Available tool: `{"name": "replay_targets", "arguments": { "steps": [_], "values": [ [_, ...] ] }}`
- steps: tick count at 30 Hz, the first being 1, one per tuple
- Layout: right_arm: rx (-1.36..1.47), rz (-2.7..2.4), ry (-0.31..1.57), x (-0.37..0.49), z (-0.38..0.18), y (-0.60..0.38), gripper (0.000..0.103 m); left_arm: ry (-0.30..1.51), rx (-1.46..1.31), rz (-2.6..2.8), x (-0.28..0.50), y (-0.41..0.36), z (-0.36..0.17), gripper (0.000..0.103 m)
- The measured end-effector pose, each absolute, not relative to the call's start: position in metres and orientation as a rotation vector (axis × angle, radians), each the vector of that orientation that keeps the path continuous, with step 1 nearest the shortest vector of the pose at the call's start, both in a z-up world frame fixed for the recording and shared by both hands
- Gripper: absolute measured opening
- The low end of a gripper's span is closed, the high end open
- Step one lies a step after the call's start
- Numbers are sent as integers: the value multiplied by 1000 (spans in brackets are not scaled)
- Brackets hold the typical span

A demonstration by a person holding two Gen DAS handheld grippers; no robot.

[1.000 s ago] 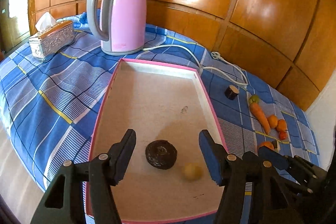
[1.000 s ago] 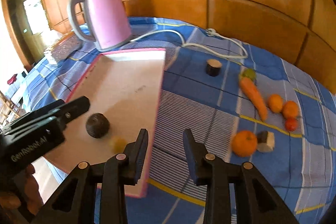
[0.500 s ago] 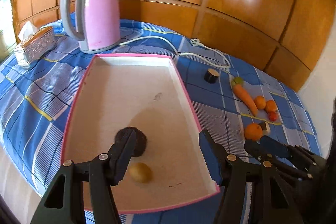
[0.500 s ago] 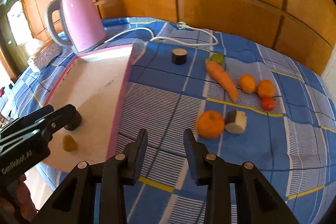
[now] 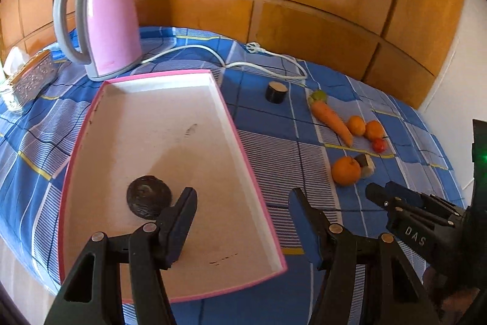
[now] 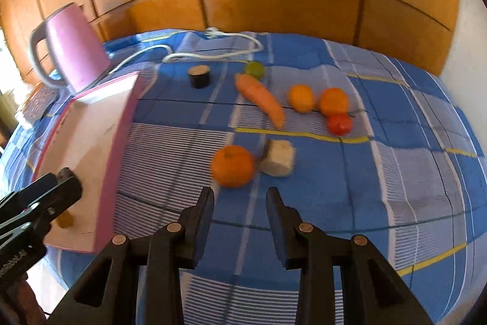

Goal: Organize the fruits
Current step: 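Move the left tool to the mandarin while the right tool reaches the beige cut cylinder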

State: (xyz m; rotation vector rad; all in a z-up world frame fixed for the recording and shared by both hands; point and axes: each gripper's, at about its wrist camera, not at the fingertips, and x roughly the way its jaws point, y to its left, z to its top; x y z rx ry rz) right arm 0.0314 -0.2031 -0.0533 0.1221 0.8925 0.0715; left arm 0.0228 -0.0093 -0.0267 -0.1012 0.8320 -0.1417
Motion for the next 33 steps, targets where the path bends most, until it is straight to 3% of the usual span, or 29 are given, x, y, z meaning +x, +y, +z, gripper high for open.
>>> {"name": "replay_targets", "arguments": {
  "steps": [33],
  "values": [
    [329, 64, 903, 51, -67, -264, 36, 877, -45, -310, 58, -91, -56, 61]
  ]
}}
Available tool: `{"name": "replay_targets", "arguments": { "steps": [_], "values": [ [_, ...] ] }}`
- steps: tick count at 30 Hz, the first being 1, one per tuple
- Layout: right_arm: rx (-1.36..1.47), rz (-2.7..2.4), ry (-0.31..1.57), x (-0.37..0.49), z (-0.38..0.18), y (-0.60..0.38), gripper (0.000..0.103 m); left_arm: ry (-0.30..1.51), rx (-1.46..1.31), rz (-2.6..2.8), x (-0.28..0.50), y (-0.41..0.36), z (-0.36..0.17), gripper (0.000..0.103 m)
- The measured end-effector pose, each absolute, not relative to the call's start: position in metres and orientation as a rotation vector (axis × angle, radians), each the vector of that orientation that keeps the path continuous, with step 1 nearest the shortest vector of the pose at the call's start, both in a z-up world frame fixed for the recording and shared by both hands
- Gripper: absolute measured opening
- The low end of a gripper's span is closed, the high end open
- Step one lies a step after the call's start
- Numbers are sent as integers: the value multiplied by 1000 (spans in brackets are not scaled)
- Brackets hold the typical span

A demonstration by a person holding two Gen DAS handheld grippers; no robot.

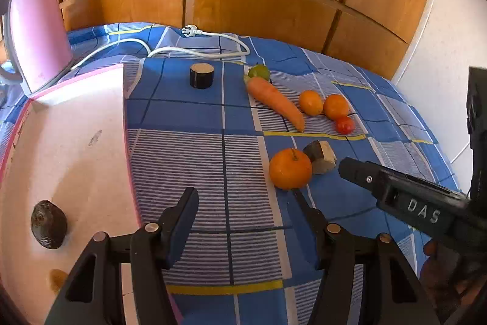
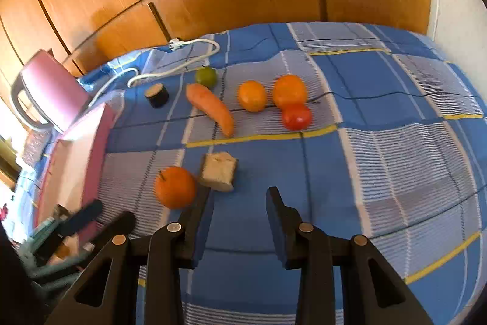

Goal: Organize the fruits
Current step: 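Move the left tool to the mandarin while the right tool reaches the beige cut cylinder, then grasp the mandarin with the left tool while the right tool grasps the beige cylinder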

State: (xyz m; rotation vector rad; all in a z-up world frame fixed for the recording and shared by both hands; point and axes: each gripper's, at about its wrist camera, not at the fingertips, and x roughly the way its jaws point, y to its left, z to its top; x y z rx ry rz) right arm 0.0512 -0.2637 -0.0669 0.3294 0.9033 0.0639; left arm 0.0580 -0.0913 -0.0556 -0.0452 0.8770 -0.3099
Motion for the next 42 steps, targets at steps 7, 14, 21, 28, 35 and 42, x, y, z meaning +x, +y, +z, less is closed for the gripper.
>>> {"name": "replay_targets", "arguments": {
  "steps": [7, 14, 21, 28, 35, 42],
  "values": [
    [378, 128, 918, 69, -69, -255, 36, 886, -74, -308, 64, -93, -65, 61],
    [379, 120, 932, 83, -78, -253, 36, 885, -86, -309, 70, -98, -69, 61],
    [361, 114, 933, 87, -80, -255, 33, 880, -105, -291, 76, -96, -68, 62],
    [373, 55, 924, 83, -81, -273, 32, 858, -74, -319, 76, -105, -63, 62],
    [353, 36, 937, 85, -82, -283, 33, 871, -41, -365, 82, -124, -67, 62],
    [372, 45, 943, 85, -84, -284, 33, 914, -40, -365, 98, -136, -77, 62]
  ]
}}
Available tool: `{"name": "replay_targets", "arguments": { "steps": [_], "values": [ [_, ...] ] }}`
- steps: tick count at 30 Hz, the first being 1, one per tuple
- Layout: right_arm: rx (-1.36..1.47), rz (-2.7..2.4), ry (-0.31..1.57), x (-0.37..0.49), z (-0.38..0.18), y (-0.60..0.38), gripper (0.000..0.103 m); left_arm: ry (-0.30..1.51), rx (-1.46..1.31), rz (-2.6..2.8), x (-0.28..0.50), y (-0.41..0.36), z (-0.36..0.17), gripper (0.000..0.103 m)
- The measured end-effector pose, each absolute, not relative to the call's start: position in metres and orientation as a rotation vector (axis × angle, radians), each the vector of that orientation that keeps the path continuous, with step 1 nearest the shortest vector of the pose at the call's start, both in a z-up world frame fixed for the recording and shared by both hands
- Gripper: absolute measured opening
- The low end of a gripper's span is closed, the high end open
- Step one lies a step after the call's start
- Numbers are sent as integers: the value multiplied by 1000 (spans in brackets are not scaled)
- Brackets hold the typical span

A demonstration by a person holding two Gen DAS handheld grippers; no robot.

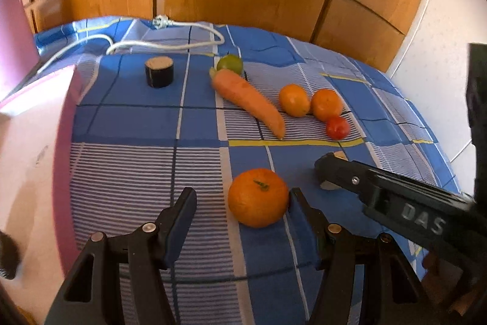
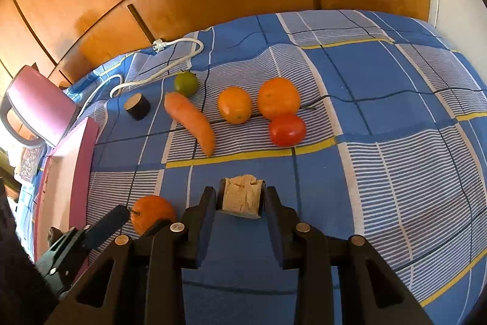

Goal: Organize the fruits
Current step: 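Grasp the mandarin with the left tool while the right tool grasps the beige cylinder, then carry both held items over the white tray and open both tools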

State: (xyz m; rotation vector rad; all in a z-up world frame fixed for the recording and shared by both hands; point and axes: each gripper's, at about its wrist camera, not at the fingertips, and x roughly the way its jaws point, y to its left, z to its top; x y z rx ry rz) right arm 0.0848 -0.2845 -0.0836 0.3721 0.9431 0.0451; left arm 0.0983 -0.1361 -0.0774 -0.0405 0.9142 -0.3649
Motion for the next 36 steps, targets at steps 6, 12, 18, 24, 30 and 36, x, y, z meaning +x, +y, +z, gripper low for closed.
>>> {"name": "replay_targets", "arguments": {
  "steps": [6, 12, 18, 24, 30, 36],
  "values": [
    [363, 48, 940, 86, -84, -284, 33, 915, -40, -400, 102, -138, -78, 40],
    [347, 50, 939, 84, -82, -282, 33, 926, -38, -394, 94, -133, -76, 39],
    [330, 73, 943, 75, -80, -274, 33, 936, -55, -373, 82, -121, -72, 39],
    [318, 86, 942, 67, -76, -268, 32, 907, -64, -351, 70, -106, -60, 39],
    [297, 107, 918, 60, -66, -258, 32, 869, -82, -331, 60, -92, -44, 39],
    [280, 143, 903, 55, -57, -243, 32, 847, -111, -299, 55, -73, -34, 39]
  ]
}}
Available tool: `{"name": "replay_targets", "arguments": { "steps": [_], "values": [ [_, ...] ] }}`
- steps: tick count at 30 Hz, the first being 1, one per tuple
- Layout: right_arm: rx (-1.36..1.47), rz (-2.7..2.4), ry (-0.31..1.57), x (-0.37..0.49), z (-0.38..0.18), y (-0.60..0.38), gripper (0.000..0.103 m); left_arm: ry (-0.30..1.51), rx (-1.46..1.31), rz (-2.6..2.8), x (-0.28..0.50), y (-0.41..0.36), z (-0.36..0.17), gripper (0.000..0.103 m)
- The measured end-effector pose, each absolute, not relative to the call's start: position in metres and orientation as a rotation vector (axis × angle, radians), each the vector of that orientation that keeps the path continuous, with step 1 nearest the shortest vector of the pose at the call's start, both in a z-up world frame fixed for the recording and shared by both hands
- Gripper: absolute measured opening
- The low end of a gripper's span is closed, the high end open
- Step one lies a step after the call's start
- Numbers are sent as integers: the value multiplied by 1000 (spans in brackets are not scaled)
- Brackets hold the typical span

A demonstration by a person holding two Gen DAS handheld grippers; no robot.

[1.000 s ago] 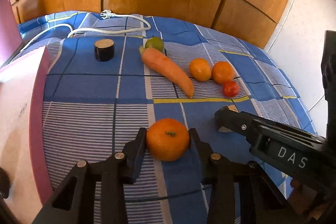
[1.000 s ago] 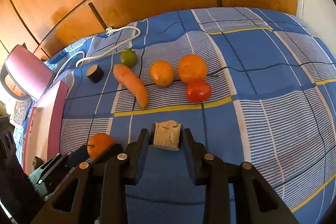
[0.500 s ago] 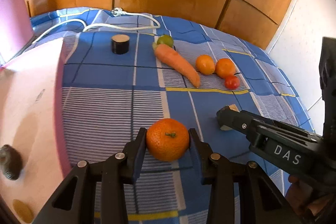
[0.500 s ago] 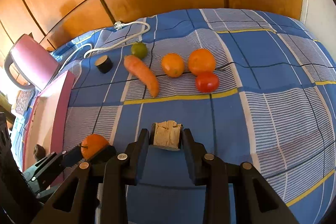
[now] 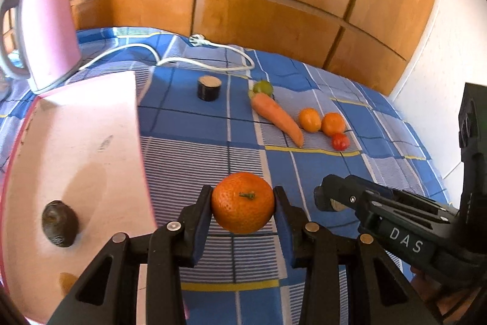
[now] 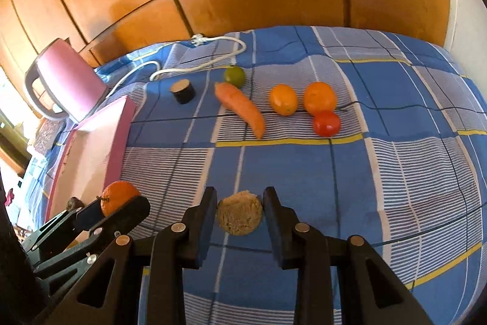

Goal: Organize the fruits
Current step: 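Carry both held items over the white tray and open both tools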

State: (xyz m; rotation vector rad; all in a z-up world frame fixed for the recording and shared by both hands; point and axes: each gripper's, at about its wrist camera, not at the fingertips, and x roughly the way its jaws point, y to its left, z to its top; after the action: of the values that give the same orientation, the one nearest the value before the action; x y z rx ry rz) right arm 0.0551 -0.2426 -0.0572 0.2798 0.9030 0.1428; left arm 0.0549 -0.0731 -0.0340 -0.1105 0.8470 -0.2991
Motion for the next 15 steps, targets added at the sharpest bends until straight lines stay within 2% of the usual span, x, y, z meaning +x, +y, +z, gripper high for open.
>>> {"name": "replay_targets", "arguments": {
  "steps": [15],
  "values": [
    [180, 339, 881, 54, -32, -171, 32, 789, -236, -121, 49, 21, -16, 39]
  ]
}}
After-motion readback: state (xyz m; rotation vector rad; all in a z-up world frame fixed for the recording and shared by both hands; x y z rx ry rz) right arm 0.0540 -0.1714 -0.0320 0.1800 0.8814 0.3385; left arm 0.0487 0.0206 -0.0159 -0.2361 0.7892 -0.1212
